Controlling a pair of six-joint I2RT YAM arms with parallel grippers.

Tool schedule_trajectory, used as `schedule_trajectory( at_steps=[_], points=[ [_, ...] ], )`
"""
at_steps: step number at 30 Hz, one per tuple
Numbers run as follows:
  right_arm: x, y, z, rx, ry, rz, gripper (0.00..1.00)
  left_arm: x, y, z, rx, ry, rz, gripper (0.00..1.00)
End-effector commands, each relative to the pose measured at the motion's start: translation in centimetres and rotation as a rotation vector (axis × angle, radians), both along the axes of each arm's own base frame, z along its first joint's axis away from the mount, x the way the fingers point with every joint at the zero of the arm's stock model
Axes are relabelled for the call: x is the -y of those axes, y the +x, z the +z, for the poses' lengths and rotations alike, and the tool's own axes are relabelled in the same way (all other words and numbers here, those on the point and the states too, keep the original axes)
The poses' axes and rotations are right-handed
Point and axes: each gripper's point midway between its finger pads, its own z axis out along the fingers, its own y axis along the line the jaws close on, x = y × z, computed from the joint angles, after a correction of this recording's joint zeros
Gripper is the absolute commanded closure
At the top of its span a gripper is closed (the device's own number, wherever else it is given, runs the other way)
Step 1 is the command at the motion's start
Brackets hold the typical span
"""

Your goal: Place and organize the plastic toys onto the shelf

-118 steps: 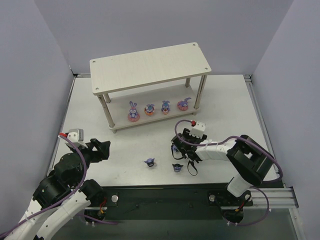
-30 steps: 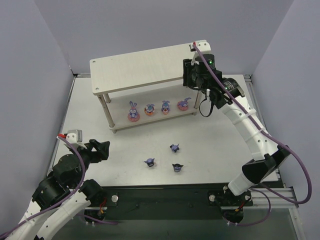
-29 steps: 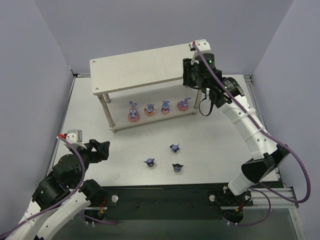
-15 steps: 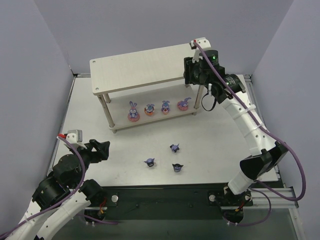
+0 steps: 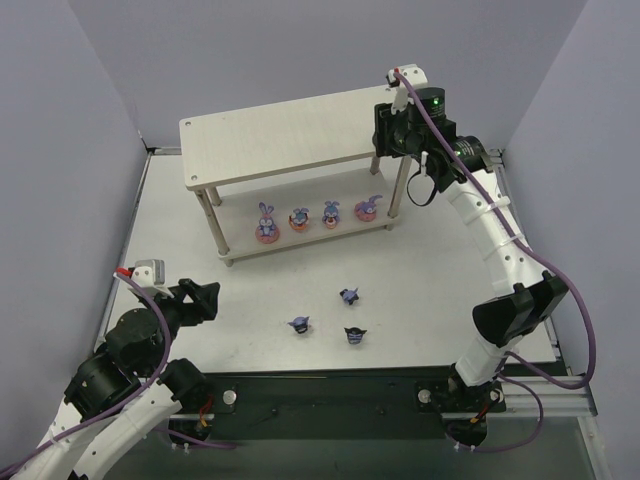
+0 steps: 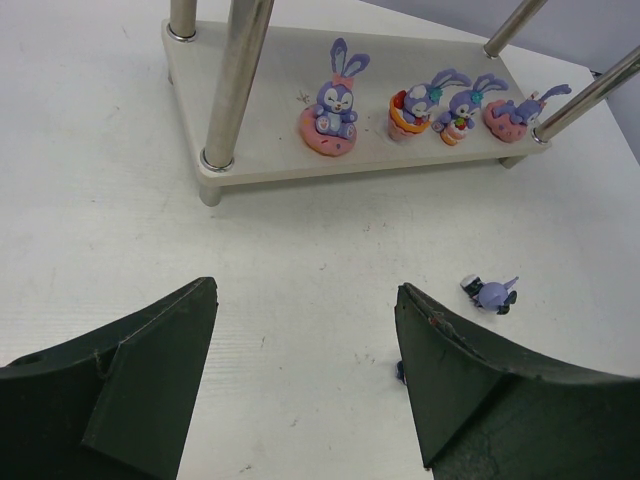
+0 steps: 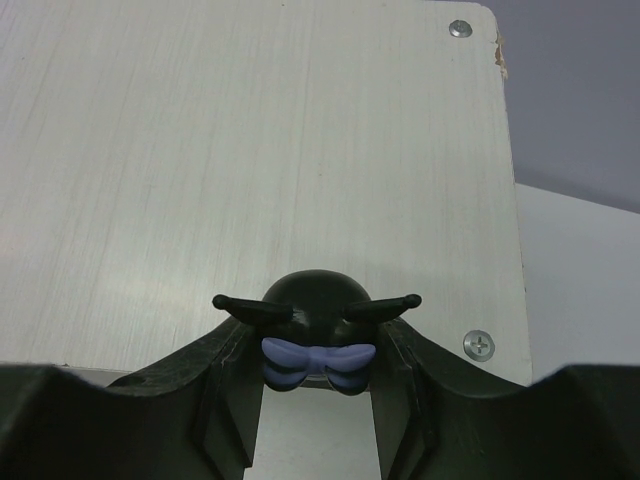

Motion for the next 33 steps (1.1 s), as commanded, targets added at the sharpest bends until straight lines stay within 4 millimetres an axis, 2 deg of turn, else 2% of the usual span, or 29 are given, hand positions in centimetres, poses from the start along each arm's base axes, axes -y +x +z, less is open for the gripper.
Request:
schedule_trajectory(
  at_steps=[1, 5, 11, 12, 17, 21, 26, 33],
  points=[
    [0.1, 0.1, 0.2, -0.002, -0.003, 0.015, 0.9, 0.1, 0.1, 0.7, 0.024, -0.017, -0.001, 0.18],
    [0.2, 0.4, -0.4, -0.017, -0.009, 0.011, 0.86, 0.0, 0.1, 0.8, 0.027, -0.019, 0.0, 0.18],
    [0.4, 0.4, -0.8, -0.029, -0.014, 0.007, 0.69, 0.0, 0.1, 0.7, 0.025, -0.017, 0.002, 0.18],
    [0.5, 0.4, -0.9, -0.03, -0.017, 0.006, 0.63, 0.0, 0.1, 0.7, 0.025, -0.017, 0.002, 0.18],
    [0.6, 0.6, -1.5, -0.042, -0.024, -0.004, 0.53, -0.2, 0.1, 0.8, 0.026, -0.017, 0.011, 0.18],
    [0.8, 0.6, -1.5, -0.04, -0.03, -0.013, 0.46, -0.2, 0.1, 0.7, 0.024, -0.015, 0.012, 0.18],
    [0.8, 0.5, -1.3, -0.035, -0.028, -0.013, 0.42, -0.1, 0.2, 0.6, 0.021, -0.013, 0.013, 0.18],
    [0.8, -0.1, -0.6, -0.014, -0.012, -0.001, 0.26, -0.2, 0.2, 0.7, 0.022, -0.014, 0.014, 0.18]
  ],
)
